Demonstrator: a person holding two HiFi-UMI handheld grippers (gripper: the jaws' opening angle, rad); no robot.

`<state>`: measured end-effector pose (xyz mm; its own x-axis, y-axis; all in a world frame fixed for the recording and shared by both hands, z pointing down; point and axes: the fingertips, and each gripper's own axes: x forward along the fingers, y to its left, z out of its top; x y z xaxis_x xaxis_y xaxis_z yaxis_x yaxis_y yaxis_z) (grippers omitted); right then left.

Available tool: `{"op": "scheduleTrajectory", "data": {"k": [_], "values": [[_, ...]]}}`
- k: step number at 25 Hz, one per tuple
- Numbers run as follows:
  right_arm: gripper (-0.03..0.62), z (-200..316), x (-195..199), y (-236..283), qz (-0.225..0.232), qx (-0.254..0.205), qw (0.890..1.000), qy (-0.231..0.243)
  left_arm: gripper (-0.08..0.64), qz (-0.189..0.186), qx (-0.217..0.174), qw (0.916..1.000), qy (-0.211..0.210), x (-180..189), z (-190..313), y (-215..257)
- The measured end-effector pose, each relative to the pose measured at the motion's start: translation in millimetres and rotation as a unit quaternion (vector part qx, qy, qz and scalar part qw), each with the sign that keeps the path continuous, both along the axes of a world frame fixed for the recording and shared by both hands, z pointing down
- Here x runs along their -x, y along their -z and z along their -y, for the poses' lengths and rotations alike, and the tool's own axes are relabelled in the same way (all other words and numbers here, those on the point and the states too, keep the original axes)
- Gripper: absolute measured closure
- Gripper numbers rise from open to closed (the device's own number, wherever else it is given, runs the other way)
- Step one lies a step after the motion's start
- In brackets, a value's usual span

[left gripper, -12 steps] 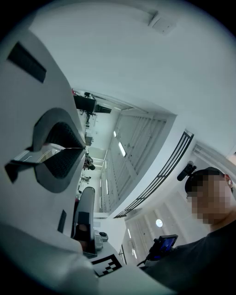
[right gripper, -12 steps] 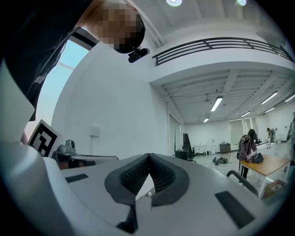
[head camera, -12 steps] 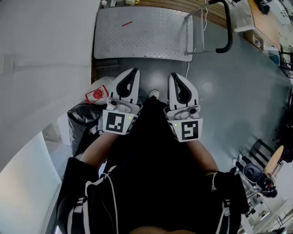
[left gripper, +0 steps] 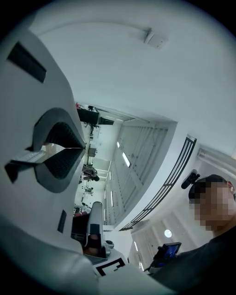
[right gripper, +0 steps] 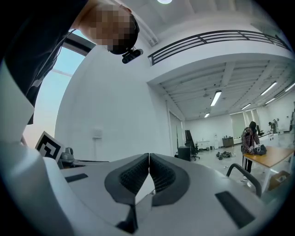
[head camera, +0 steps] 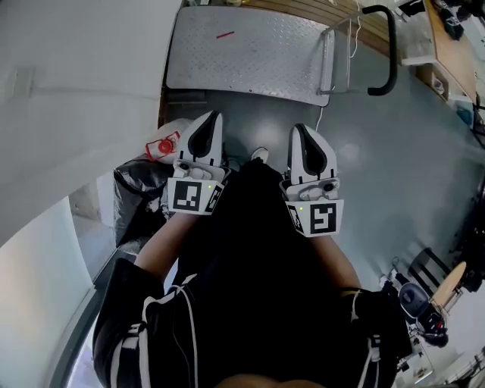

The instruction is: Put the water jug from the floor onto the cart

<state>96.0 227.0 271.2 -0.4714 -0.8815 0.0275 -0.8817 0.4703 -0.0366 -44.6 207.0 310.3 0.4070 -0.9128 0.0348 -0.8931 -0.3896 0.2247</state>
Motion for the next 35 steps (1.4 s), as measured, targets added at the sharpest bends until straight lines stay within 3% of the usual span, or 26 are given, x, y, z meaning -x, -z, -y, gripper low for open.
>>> {"op": "scheduleTrajectory", "data": {"k": [7,10,17,23,32,35], "values": [[0.574,-17,-8,-16,0.019,0.021,0.999,0.027,0.541,0.025,0.043,0.9968,0.063,19,-24,-32],[0.574,-23,-17,-17,0.028,0.022,0.998,0.042,0.541,0.041,0.045,0.9946,0.084,15,-33,-33],[0.574,-32,-27,-22,0.045,0.021,0.997,0.064,0.541,0.078,0.065,0.9817,0.161,51,-57,-47],[0.574,-25,-24,-29,0.049,0.020,0.997,0.058,0.541,0.097,0.105,0.9751,0.169,76,-65,-89],[0.574,8,6,-11,0.024,0.006,0.997,0.068,0.541,0.073,0.154,0.9662,0.194,123,-38,-132],[0.574,18,24,-10,0.009,0.002,0.997,0.082,0.540,0.076,0.180,0.9633,0.184,139,-34,-157]]}}
